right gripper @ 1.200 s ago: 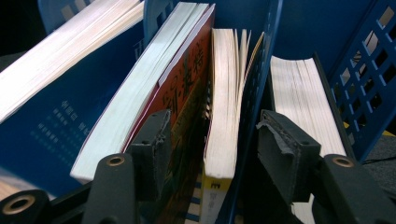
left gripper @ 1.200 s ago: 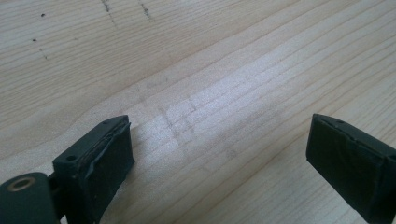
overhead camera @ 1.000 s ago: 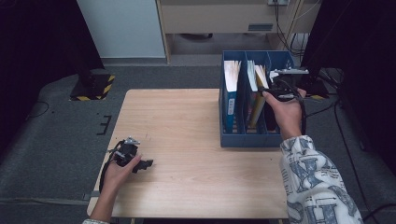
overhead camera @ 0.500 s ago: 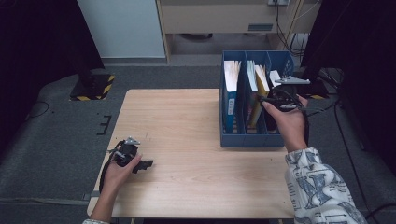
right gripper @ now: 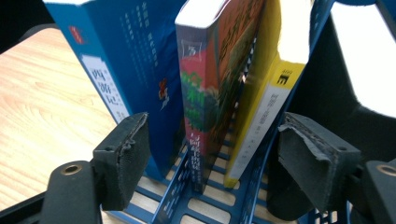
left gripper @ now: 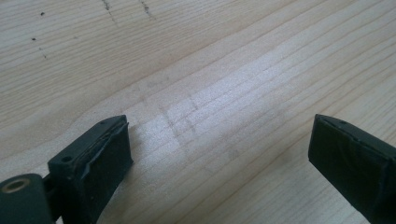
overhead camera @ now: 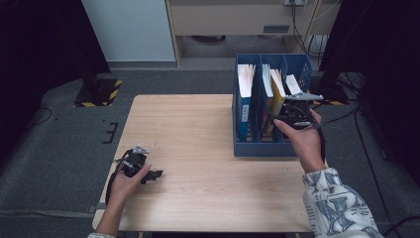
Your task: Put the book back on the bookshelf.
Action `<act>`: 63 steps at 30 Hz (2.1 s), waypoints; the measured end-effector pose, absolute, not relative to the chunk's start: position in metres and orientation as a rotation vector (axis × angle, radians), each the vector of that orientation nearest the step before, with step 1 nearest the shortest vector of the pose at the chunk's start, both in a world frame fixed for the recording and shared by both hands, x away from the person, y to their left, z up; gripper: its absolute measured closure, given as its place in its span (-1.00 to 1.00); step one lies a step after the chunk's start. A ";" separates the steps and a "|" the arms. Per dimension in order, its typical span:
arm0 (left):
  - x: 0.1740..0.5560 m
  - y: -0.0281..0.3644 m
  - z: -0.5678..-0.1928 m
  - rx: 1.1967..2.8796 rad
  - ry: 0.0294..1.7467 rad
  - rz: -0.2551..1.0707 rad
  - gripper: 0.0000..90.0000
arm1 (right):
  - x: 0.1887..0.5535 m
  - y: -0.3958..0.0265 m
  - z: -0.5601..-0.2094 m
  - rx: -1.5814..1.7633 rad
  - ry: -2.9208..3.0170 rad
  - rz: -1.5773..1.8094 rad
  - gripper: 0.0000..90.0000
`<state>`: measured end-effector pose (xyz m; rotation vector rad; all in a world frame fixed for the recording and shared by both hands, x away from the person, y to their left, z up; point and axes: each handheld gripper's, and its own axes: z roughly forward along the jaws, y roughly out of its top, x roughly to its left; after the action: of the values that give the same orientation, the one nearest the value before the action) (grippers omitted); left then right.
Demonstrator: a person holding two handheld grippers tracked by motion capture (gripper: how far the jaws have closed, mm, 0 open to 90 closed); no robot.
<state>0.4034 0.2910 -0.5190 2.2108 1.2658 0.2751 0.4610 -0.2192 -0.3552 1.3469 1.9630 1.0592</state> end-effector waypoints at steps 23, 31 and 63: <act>0.403 0.291 -0.521 2.210 1.264 0.307 -0.94 | 0.455 -0.220 -0.379 1.385 2.023 1.091 -0.59; 0.402 0.291 -0.522 2.205 1.261 0.313 -0.94 | 0.447 -0.215 -0.384 1.371 2.046 1.103 -0.63; 0.397 0.285 -0.528 2.221 1.222 0.409 -1.00 | 0.388 -0.180 -0.421 1.253 2.186 1.174 -0.83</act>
<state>0.3968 0.2855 -0.5284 2.2209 1.2219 0.4094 0.3877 -0.1801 -0.4210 1.2530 2.1858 1.1745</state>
